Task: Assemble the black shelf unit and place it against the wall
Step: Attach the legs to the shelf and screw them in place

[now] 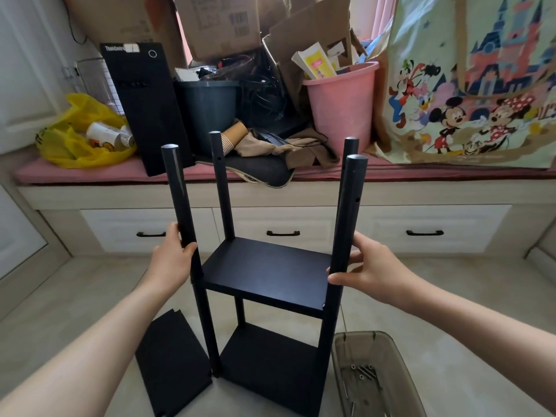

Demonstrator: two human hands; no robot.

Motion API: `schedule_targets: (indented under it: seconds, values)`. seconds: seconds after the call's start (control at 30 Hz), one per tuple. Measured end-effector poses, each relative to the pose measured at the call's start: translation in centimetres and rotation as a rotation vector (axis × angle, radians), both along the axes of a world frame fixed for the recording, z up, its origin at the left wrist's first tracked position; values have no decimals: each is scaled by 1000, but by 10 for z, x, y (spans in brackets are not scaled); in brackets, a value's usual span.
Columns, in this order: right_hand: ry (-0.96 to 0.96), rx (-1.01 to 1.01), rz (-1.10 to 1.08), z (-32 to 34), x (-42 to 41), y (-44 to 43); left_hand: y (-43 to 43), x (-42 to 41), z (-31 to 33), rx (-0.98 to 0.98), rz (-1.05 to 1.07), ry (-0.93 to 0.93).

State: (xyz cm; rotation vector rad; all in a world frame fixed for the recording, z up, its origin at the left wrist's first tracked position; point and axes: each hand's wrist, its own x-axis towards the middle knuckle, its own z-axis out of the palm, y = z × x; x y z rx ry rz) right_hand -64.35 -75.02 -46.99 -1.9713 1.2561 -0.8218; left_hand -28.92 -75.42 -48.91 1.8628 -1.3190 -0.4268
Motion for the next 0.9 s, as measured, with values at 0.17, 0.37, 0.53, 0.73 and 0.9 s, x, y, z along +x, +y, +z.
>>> schedule_targets:
  seconds: [0.17, 0.37, 0.53, 0.73, 0.9]
  values:
    - [-18, -18, -40, -2, 5, 10, 8, 3, -3, -49, 24, -14]
    - [47, -33, 47, -7, 24, 27, 15, 11, -6, 6, 50, 4]
    - [122, 13, 93, -2, 24, 23, 21, 8, -7, 140, 59, -204]
    - [180, 48, 109, 2, 24, 19, 36, -38, -2, 479, -181, -161]
    - [176, 58, 116, 1, 22, 20, 46, -88, -25, 169, -522, -503]
